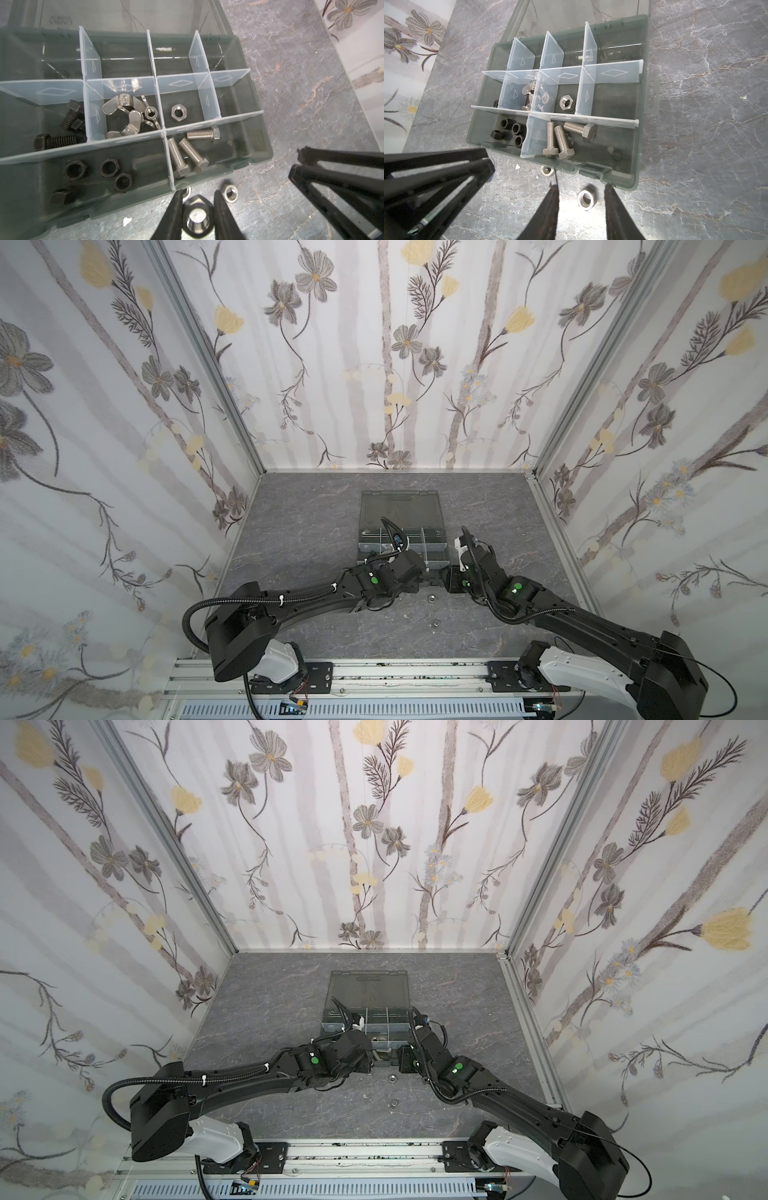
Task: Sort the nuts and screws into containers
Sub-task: 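Lift the hex nut with the left gripper over the compartment beside the wing nuts, then lower the hex nut into the compartment and open the left gripper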
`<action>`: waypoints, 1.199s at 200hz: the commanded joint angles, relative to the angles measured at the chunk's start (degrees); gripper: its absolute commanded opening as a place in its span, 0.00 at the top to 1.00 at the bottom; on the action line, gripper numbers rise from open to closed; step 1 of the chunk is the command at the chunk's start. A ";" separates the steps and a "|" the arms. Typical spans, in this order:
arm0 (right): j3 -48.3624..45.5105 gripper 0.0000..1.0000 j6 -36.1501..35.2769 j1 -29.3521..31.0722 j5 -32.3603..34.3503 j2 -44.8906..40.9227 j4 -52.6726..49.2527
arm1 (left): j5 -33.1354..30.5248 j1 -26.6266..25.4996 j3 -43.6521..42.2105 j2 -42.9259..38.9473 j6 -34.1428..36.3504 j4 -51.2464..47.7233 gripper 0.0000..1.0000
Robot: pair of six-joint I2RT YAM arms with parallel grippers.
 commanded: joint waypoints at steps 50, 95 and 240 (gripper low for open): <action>-1.48 0.62 2.34 -0.08 2.76 -5.84 -2.85 | 4.70 8.24 8.21 7.76 8.57 3.91 0.74; -1.94 0.61 2.44 -0.14 2.94 -7.18 -3.62 | 7.42 9.85 12.28 14.06 9.74 4.94 0.74; -2.38 0.61 3.22 -0.08 2.41 -7.83 -4.45 | 6.32 10.66 8.90 13.75 7.37 6.83 0.62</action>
